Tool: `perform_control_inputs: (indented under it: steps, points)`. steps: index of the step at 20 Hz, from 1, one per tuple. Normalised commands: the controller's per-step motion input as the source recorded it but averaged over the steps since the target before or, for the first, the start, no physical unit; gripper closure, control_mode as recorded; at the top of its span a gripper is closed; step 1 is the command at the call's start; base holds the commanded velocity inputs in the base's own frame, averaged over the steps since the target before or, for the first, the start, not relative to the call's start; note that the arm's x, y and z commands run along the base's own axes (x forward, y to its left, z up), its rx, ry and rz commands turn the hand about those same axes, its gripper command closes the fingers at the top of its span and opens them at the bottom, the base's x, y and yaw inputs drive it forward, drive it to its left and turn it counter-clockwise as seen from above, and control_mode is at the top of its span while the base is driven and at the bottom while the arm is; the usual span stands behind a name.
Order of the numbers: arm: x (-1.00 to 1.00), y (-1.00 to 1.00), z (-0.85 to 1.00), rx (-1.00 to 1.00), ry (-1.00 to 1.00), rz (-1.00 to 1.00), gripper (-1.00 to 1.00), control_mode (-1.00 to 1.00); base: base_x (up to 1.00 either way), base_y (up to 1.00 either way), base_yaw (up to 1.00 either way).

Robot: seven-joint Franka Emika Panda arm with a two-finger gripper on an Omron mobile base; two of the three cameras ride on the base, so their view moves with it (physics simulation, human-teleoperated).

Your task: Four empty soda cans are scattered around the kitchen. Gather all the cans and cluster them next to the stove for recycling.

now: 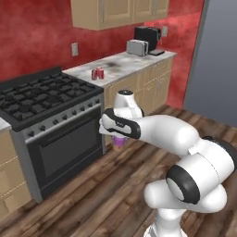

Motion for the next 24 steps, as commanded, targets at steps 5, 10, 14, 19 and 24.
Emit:
perform_control_inputs:
  steps: [5, 10, 14, 19, 24]
  points:
    - [0.00, 0.00, 0.00, 0.00, 0.00, 0.00, 1.00, 1.00, 0.66, -0.21, 0.02]
    - [0.00, 0.00, 0.00, 0.00, 0.00, 0.00, 1.00, 1.00, 0.67, -0.21, 0.01]
    - [0.00, 0.00, 0.00, 0.00, 0.00, 0.00, 1.00, 1.00, 0.66, -0.21, 0.01]
    - [0.00, 0.00, 0.00, 0.00, 0.00, 0.00, 1.00, 1.00, 0.63, -0.21, 0.02]
    - [0.00, 0.00, 0.00, 0.00, 0.00, 0.00, 1.00, 1.00, 0.63, -0.22, 0.03]
